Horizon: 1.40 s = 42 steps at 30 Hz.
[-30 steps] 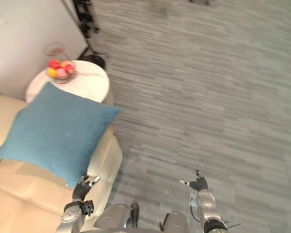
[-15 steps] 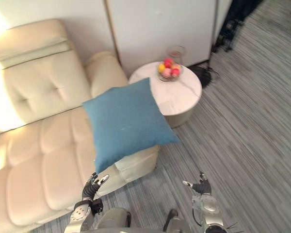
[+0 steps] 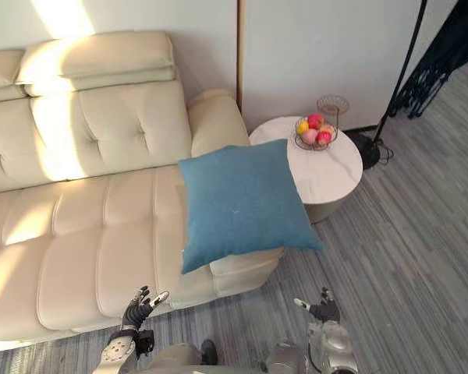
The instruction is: Pick up cushions and gather them together orderly.
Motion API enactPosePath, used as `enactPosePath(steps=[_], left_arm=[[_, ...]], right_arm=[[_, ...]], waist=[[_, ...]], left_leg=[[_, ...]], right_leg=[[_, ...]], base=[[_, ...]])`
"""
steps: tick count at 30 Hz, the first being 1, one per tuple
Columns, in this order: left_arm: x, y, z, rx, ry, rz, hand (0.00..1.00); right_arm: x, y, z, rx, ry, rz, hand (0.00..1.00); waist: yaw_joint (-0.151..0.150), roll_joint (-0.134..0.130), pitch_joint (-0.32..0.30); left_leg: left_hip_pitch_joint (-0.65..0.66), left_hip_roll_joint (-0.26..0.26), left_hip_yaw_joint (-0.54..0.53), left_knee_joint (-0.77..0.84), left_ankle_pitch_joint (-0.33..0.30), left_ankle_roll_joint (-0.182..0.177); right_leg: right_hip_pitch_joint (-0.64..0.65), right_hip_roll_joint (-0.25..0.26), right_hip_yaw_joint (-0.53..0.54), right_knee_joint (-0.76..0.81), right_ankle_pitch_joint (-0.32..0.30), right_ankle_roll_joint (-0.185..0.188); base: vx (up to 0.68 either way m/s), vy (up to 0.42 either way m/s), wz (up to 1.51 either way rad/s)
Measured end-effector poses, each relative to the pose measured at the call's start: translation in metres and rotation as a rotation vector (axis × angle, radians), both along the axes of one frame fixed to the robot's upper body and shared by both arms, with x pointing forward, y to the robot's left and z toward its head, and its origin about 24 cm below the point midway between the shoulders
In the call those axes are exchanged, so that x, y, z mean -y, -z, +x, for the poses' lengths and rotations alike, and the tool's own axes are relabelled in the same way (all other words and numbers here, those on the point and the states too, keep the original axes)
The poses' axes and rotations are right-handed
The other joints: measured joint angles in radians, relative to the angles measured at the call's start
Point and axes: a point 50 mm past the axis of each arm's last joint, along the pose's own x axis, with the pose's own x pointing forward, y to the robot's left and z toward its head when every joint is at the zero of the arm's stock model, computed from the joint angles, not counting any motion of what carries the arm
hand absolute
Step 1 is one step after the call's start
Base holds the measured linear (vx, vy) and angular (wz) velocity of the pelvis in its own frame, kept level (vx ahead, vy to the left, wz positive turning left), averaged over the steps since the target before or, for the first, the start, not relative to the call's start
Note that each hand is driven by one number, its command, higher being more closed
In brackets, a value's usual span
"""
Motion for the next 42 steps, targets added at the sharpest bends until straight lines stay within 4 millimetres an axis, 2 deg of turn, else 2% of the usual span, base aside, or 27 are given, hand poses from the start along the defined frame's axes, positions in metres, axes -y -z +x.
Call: enactPosePath(steps=[2,3,4,5,6,8,10,14,18,21,23,24,25,26,28,31,33,34,35,39,41,42], left_arm=[[-0.001,-0.003,0.006,0.017,0.006,0.006,0.0],[-0.003,-0.006,0.012,0.034,0.012,0.014,0.0],[-0.003,-0.007,0.014,0.038,0.016,0.016,0.0],[0.0,-0.007,0.017,0.04,0.017,0.009,0.0],[0.007,-0.007,0.021,0.054,0.034,-0.002,0.0],[0.008,-0.009,0.024,0.065,0.041,0.001,0.0],[0.006,-0.012,0.028,0.081,0.038,0.008,0.0],[0.003,-0.018,0.035,0.113,0.042,0.019,0.0],[-0.011,-0.024,0.039,0.133,0.025,0.052,0.0],[-0.015,-0.033,0.052,0.172,0.024,0.061,0.0],[-0.011,-0.044,0.071,0.23,0.026,0.061,0.0],[-0.009,-0.047,0.077,0.245,0.03,0.061,0.0],[-0.004,-0.054,0.088,0.278,0.042,0.053,0.0],[-0.001,-0.057,0.093,0.296,0.045,0.046,0.0],[0.013,-0.076,0.119,0.38,0.07,0.034,0.0],[0.032,-0.098,0.146,0.466,0.105,0.008,0.0],[0.04,-0.109,0.159,0.497,0.124,0.006,0.0],[0.047,-0.118,0.17,0.521,0.144,0.006,1.0],[0.055,-0.128,0.179,0.547,0.153,-0.003,1.0],[0.07,-0.158,0.207,0.606,0.121,-0.041,1.0],[0.064,-0.177,0.218,0.656,0.082,-0.054,1.0],[0.063,-0.18,0.22,0.665,0.07,-0.06,1.0]], right_arm=[[0.003,0.0,-0.001,0.002,0.018,0.0,0.0],[0.007,0.0,-0.005,-0.002,0.05,0.001,0.0],[0.009,0.001,-0.008,-0.005,0.063,0.001,0.0],[0.014,0.0,-0.011,-0.008,0.085,-0.002,0.0],[0.023,-0.003,-0.011,0.009,0.125,-0.015,0.0],[0.03,-0.009,-0.006,0.039,0.127,-0.033,0.0],[0.039,-0.018,0.0,0.081,0.14,-0.06,0.0],[0.061,-0.041,0.011,0.176,0.149,-0.145,0.0],[0.069,-0.062,0.025,0.266,0.123,-0.201,0.0],[0.068,-0.076,0.048,0.331,0.08,-0.227,0.0],[0.058,-0.094,0.081,0.405,-0.003,-0.24,0.0],[0.054,-0.098,0.089,0.427,-0.022,-0.237,0.0],[0.043,-0.106,0.105,0.467,-0.069,-0.232,0.0],[0.037,-0.111,0.113,0.487,-0.095,-0.229,0.0],[0.012,-0.134,0.146,0.584,-0.198,-0.222,0.0],[-0.007,-0.157,0.172,0.664,-0.256,-0.216,0.0],[-0.016,-0.166,0.184,0.684,-0.279,-0.215,0.0],[-0.023,-0.172,0.193,0.7,-0.289,-0.205,0.0],[-0.029,-0.18,0.201,0.715,-0.304,-0.203,1.0],[-0.051,-0.209,0.227,0.772,-0.339,-0.202,1.0],[-0.061,-0.23,0.236,0.827,-0.353,-0.21,1.0],[-0.061,-0.233,0.238,0.835,-0.356,-0.215,1.0]], waist=[[-0.002,0.009,0.002],[-0.01,-0.001,-0.003],[-0.014,-0.011,-0.006],[-0.026,-0.013,-0.007],[-0.028,0.03,-0.004],[-0.024,0.057,-0.003],[-0.027,0.071,-0.007],[-0.046,0.061,-0.005],[-0.051,0.058,-0.007],[-0.051,0.058,-0.007],[-0.05,0.064,0.008],[-0.051,0.064,0.011],[-0.048,0.065,0.013],[-0.048,0.065,0.018],[-0.045,0.066,0.048],[-0.044,0.064,0.086],[-0.044,0.062,0.11],[-0.048,0.06,0.127],[-0.05,0.059,0.144],[-0.051,0.059,0.192],[-0.052,0.059,0.211],[-0.051,0.059,0.216]], left_leg=[[0.002,0.026,-0.025,0.013,-0.003,-0.029],[-0.005,0.02,-0.048,0.034,-0.017,-0.054],[-0.007,0.01,-0.058,0.043,-0.022,-0.063],[-0.005,0.014,-0.078,0.054,-0.03,-0.075],[0.005,0.039,-0.083,0.05,-0.03,-0.087],[0.016,0.058,-0.079,0.026,-0.034,-0.096],[0.041,0.074,-0.076,-0.028,-0.022,-0.116],[0.043,0.077,-0.067,-0.072,-0.008,-0.124],[0.018,0.071,-0.062,-0.087,0.001,-0.122],[-0.013,0.051,-0.057,-0.119,0.035,-0.113],[-0.052,0.045,-0.055,-0.119,0.047,-0.108],[-0.059,0.043,-0.055,-0.119,0.05,-0.109],[-0.077,0.041,-0.055,-0.119,0.056,-0.108],[-0.082,0.039,-0.056,-0.12,0.059,-0.106],[-0.12,0.036,-0.055,-0.108,0.065,-0.101],[-0.181,0.029,-0.055,-0.079,0.071,-0.099],[-0.207,0.029,-0.056,-0.057,0.071,-0.099],[-0.23,0.029,-0.059,-0.036,0.071,-0.099],[-0.25,0.03,-0.062,-0.021,0.071,-0.099],[-0.311,0.035,-0.07,0.033,0.07,-0.099],[-0.34,0.044,-0.071,0.055,0.07,-0.099],[-0.344,0.047,-0.071,0.063,0.069,-0.1]], right_leg=[[-0.011,0.098,0.063,-0.189,-0.001,0.016],[-0.002,0.13,0.108,-0.343,0.065,0.008],[-0.001,0.128,0.117,-0.38,0.126,-0.003],[0.008,0.13,0.116,-0.367,0.143,-0.02],[0.022,0.153,0.1,-0.378,0.145,-0.025],[0.021,0.175,0.1,-0.387,0.142,-0.031],[0.025,0.196,0.1,-0.404,0.147,-0.039],[0.036,0.204,0.102,-0.461,0.161,-0.055],[0.037,0.205,0.111,-0.52,0.193,-0.051],[0.004,0.198,0.12,-0.574,0.236,-0.048],[-0.019,0.185,0.123,-0.61,0.273,-0.048],[-0.02,0.183,0.123,-0.619,0.278,-0.047],[-0.029,0.181,0.123,-0.637,0.297,-0.048],[-0.03,0.18,0.122,-0.647,0.303,-0.047],[-0.055,0.177,0.126,-0.665,0.338,-0.05],[-0.092,0.166,0.128,-0.684,0.373,-0.049],[-0.107,0.163,0.128,-0.686,0.385,-0.049],[-0.119,0.162,0.129,-0.687,0.394,-0.049],[-0.123,0.162,0.13,-0.701,0.411,-0.051],[-0.139,0.164,0.135,-0.735,0.442,-0.052],[-0.155,0.171,0.137,-0.738,0.456,-0.057],[-0.155,0.175,0.138,-0.739,0.457,-0.057]], base=[[0.15,-0.113,0.36],[0.17,-0.137,0.52],[0.19,-0.168,0.58],[0.23,-0.171,0.41],[0.23,-0.159,0.22],[0.17,-0.121,-0.12],[0.14,-0.124,-0.18],[0.04,-0.044,-0.08],[-0.01,0.027,-0.06],[0.01,0.041,-0.03],[-0.03,0.054,-0.01],[-0.04,0.062,0.01],[-0.04,0.035,0.04],[-0.05,0.019,0.02],[-0.09,0.023,0.01],[-0.11,0.016,0.03],[-0.11,-0.002,0.04],[-0.13,-0.018,0.06],[-0.13,-0.023,0.06],[-0.16,-0.073,0.03],[-0.12,-0.094,0.0],[-0.09,-0.09,-0.02]])
